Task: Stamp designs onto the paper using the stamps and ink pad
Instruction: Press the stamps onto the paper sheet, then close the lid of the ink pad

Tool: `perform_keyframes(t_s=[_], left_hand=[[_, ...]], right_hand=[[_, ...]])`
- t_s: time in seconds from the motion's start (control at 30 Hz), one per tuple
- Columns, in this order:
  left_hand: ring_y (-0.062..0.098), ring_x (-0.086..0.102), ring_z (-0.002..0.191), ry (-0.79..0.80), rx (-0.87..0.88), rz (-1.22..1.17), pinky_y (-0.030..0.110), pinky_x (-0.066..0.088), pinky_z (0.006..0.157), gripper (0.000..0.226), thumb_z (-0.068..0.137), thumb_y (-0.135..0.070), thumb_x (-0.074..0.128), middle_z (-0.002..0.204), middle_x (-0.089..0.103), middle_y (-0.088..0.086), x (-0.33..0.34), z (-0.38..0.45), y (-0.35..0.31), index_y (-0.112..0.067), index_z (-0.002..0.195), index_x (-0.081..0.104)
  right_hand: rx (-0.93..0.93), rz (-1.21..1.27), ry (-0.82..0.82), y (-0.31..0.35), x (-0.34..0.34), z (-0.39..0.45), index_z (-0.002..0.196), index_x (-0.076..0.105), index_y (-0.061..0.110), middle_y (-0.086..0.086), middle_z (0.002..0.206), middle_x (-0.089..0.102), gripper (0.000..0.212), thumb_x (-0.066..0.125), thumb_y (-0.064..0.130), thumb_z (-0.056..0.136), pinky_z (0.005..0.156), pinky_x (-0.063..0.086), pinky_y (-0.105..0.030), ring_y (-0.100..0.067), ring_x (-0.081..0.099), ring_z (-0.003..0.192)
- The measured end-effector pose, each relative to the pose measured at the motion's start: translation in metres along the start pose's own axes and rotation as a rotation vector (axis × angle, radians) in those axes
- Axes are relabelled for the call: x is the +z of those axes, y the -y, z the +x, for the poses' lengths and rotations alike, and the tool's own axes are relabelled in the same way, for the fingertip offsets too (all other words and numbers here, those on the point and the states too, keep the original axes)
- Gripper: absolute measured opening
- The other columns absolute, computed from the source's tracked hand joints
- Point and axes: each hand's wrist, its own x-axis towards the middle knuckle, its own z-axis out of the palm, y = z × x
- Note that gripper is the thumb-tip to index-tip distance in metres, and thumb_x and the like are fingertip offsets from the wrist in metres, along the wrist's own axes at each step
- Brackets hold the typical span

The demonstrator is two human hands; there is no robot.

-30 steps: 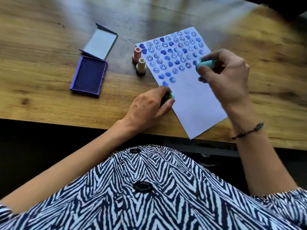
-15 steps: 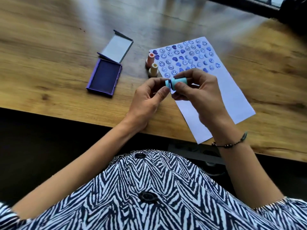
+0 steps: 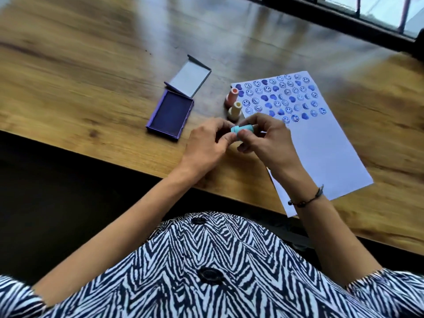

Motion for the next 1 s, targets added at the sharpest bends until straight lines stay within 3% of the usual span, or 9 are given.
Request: perform_keyframes(t_s=[0.07, 0.13, 0.27, 0.37, 0.53, 0.7, 0.8, 0.87, 1.0], left_hand=[[0.026, 0.06, 0.093, -0.039, -0.031, 0.1, 0.029, 0.047, 0.087, 0.024, 0.081, -0.018, 0.063, 0.103, 0.065, 0.015, -0.005, 0.006, -0.002, -0.008, 0.103, 0.063], [0.028, 0.059, 0.095, -0.122, -0.048, 0.112, 0.038, 0.048, 0.09, 0.026, 0.081, -0.017, 0.063, 0.105, 0.064, 0.017, -0.014, 0.013, -0.004, -0.006, 0.104, 0.063], [0.029, 0.056, 0.1, -0.24, -0.005, 0.196, 0.037, 0.044, 0.092, 0.028, 0.081, -0.018, 0.062, 0.108, 0.06, 0.018, -0.034, 0.036, -0.003, -0.005, 0.106, 0.06], [0.033, 0.044, 0.113, -0.243, 0.018, 0.443, 0.034, 0.031, 0.096, 0.04, 0.081, -0.025, 0.061, 0.119, 0.053, 0.021, -0.041, 0.067, 0.003, -0.003, 0.113, 0.051], [0.037, 0.036, 0.122, -0.148, -0.128, 0.806, 0.043, 0.035, 0.099, 0.055, 0.079, -0.028, 0.063, 0.13, 0.043, 0.024, -0.042, 0.119, 0.006, -0.002, 0.119, 0.036], [0.04, 0.042, 0.119, -0.078, -0.203, 0.831, 0.044, 0.04, 0.095, 0.056, 0.075, -0.02, 0.066, 0.125, 0.048, 0.027, -0.045, 0.143, 0.007, -0.003, 0.117, 0.033], [0.04, 0.045, 0.114, -0.097, -0.177, 0.718, 0.042, 0.044, 0.088, 0.062, 0.071, -0.025, 0.068, 0.121, 0.049, 0.026, -0.053, 0.141, 0.006, -0.002, 0.116, 0.031], [0.04, 0.05, 0.106, -0.151, -0.068, 0.543, 0.041, 0.043, 0.085, 0.062, 0.071, -0.029, 0.066, 0.114, 0.053, 0.025, -0.065, 0.135, 0.004, -0.002, 0.114, 0.032], [0.031, 0.059, 0.085, -0.3, 0.252, 0.143, 0.033, 0.045, 0.071, 0.052, 0.067, -0.026, 0.064, 0.098, 0.06, 0.017, -0.086, 0.102, -0.001, -0.001, 0.104, 0.04]], right_hand=[[-0.14, -0.428, -0.049, -0.004, 0.005, 0.005, 0.09, 0.062, 0.011, -0.014, 0.085, 0.066, 0.012, 0.063, 0.014, 0.079, 0.07, 0.052, -0.041, -0.033, 0.062, 0.076], [-0.23, -0.717, -0.071, -0.003, 0.01, 0.007, 0.101, 0.055, 0.011, -0.016, 0.096, 0.063, 0.021, 0.058, 0.019, 0.082, 0.069, 0.047, -0.041, -0.038, 0.059, 0.084], [-0.271, -0.927, -0.052, 0.001, 0.017, 0.009, 0.113, 0.045, 0.011, -0.016, 0.104, 0.058, 0.03, 0.053, 0.025, 0.088, 0.062, 0.037, -0.035, -0.039, 0.058, 0.09], [-0.28, -0.977, -0.102, 0.012, 0.008, 0.01, 0.109, 0.045, 0.011, -0.017, 0.104, 0.059, 0.032, 0.055, 0.031, 0.086, 0.061, 0.033, -0.034, -0.038, 0.058, 0.092], [-0.364, -0.906, -0.221, 0.048, 0.0, 0.024, 0.105, 0.05, 0.01, -0.019, 0.099, 0.062, 0.026, 0.05, 0.03, 0.089, 0.059, 0.03, -0.033, -0.04, 0.058, 0.085], [-0.356, -0.814, -0.19, 0.069, 0.014, 0.058, 0.1, 0.052, 0.01, -0.019, 0.095, 0.067, 0.023, 0.054, 0.028, 0.085, 0.063, 0.036, -0.036, -0.041, 0.059, 0.088], [-0.331, -0.648, -0.206, 0.079, 0.023, 0.079, 0.097, 0.057, 0.01, -0.018, 0.09, 0.07, 0.026, 0.052, 0.033, 0.086, 0.071, 0.043, -0.037, -0.037, 0.06, 0.089], [-0.248, -0.462, -0.2, 0.084, 0.027, 0.091, 0.094, 0.058, 0.009, -0.021, 0.09, 0.069, 0.029, 0.049, 0.036, 0.089, 0.074, 0.048, -0.039, -0.036, 0.062, 0.084], [0.064, 0.144, 0.104, 0.096, 0.034, 0.096, 0.087, 0.053, 0.011, -0.015, 0.085, 0.056, 0.041, 0.033, 0.046, 0.094, 0.058, 0.053, -0.032, -0.023, 0.058, 0.061]])
